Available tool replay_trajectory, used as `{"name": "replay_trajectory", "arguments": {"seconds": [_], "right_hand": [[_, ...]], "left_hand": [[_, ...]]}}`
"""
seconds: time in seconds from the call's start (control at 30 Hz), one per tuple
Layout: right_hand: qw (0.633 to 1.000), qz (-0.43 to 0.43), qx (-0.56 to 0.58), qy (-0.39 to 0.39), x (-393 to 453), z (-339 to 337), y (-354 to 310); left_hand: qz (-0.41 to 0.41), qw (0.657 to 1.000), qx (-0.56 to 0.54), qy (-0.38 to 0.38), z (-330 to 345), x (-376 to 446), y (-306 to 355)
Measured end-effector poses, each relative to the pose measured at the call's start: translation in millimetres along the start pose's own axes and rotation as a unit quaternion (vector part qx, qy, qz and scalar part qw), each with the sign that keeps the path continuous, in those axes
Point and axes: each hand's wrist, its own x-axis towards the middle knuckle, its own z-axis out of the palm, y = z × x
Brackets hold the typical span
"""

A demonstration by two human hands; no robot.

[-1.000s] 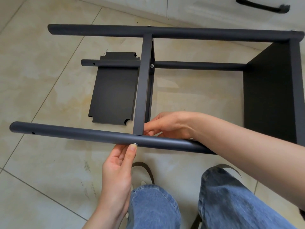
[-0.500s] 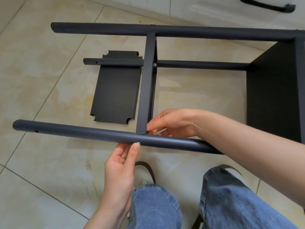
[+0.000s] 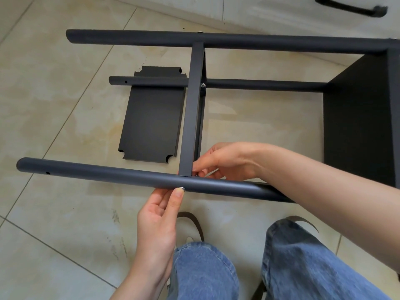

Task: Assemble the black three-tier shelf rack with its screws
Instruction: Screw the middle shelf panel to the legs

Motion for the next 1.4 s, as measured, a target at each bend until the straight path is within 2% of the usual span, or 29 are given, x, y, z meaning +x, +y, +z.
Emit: {"name": "replay_trajectory", "arguments": {"seconds": [0.27, 0.6, 0.77, 1.03, 1.2, 1.4], "right_hand": [[1.000, -0.022, 0.000, -0.011, -4.4, 0.2, -0.7], [0.999, -0.022, -0.020, 0.016, 0.6, 2.7, -0.5], [0.999, -0.026, 0.024, -0.009, -1.7, 0.7, 1.2], [1.000, -0.011, -0.002, 0.021, 3.5, 2.0, 1.8], [0.999, -0.020, 0.038, -0.019, -0.6, -0.8, 2.8], [0.999, -0.019, 0.040, -0.021, 1.9, -0.4, 3.6]], "left_hand": [[-0.007, 1.000, -0.001, 0.002, 0.0, 1.3, 0.5], [-0.003, 1.000, -0.001, 0.001, 0.8, 1.9, 0.0], [-0.001, 1.000, -0.002, -0.001, 0.4, 2.3, -0.4], [-0.004, 1.000, -0.006, 0.006, 0.8, 2.3, -0.2], [0.001, 1.000, -0.009, 0.005, 2.0, 2.1, 0.7], [0.007, 1.000, -0.023, 0.006, 3.0, 2.7, 0.5]]}}
